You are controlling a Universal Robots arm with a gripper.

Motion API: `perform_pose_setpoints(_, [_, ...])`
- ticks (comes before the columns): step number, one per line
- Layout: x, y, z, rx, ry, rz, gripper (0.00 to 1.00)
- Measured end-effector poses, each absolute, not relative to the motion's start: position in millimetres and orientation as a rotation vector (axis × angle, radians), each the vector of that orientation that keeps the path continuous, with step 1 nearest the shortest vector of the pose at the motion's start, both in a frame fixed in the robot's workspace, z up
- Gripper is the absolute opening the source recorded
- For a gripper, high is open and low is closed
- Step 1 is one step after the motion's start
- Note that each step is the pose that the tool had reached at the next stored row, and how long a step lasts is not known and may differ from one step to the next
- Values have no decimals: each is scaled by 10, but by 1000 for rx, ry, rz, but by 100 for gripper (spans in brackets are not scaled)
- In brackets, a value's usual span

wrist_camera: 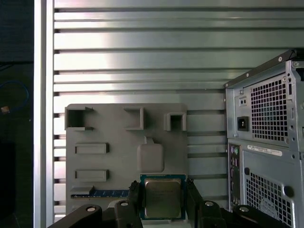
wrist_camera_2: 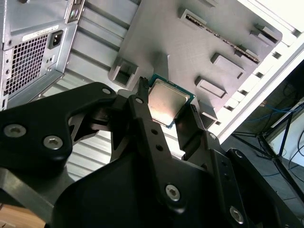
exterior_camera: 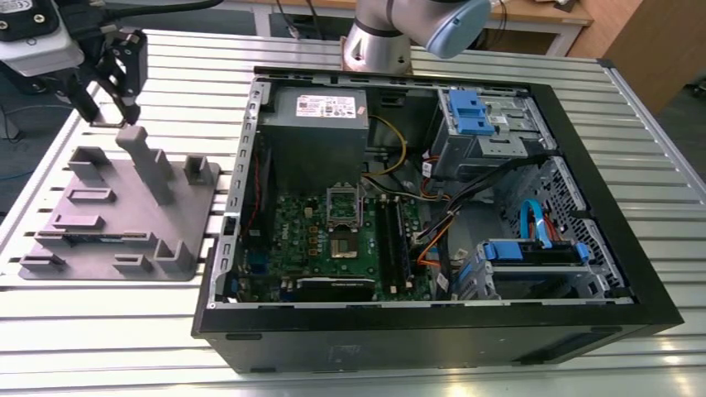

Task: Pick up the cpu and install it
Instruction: 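Pick up the cpu and move it towards the insertion slot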

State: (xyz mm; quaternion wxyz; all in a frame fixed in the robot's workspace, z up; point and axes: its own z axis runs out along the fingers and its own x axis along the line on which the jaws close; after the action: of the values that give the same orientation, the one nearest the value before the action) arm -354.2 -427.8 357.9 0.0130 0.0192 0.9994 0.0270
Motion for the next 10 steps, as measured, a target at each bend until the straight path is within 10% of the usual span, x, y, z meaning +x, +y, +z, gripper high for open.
perform_pose_setpoints(10, [-3471,-4278,3588,60,3114,84,47])
